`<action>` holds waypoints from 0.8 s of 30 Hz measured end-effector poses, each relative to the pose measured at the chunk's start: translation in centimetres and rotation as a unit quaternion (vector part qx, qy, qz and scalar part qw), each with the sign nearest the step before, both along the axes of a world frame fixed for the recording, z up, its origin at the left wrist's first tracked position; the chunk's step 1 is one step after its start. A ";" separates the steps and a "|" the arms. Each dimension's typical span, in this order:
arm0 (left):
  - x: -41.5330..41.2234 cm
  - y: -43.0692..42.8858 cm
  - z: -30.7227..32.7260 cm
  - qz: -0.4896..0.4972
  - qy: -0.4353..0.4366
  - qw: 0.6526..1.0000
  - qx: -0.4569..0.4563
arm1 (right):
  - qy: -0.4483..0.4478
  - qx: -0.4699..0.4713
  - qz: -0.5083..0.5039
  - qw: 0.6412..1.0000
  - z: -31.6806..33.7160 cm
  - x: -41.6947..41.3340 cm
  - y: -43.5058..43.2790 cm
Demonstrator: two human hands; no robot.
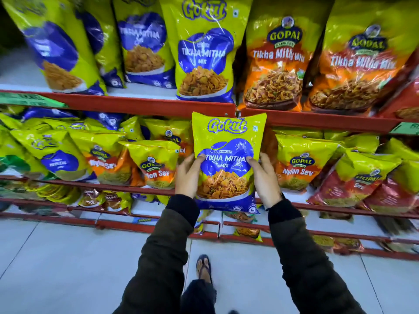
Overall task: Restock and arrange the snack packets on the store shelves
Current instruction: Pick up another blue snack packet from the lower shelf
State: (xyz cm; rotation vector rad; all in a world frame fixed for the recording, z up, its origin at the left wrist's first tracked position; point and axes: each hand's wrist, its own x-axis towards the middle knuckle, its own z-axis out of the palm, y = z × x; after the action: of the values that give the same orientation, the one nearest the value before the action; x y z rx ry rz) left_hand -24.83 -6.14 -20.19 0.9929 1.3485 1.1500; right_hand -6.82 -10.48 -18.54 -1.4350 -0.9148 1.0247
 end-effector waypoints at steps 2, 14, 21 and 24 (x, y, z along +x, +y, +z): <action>-1.6 -0.2 2.9 0.013 -0.021 0.999 0.041 | -0.005 0.036 0.012 0.999 3.0 -1.4 -0.1; -10.5 7.4 15.7 0.092 -0.065 0.973 0.201 | 0.006 0.236 0.041 0.971 15.4 -10.7 8.1; -16.1 14.4 18.9 0.064 -0.081 0.968 0.230 | -0.012 0.284 0.022 0.959 16.7 -16.3 15.5; -16.6 15.9 18.5 0.064 -0.067 0.968 0.232 | -0.026 0.276 0.031 0.960 15.1 -16.6 17.7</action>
State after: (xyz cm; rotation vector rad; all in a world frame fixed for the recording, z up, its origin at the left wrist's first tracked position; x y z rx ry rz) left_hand -41.39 9.79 -1.73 1.1440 1.0663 1.6492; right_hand -23.45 7.21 -3.47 -0.9692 -1.1797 0.6993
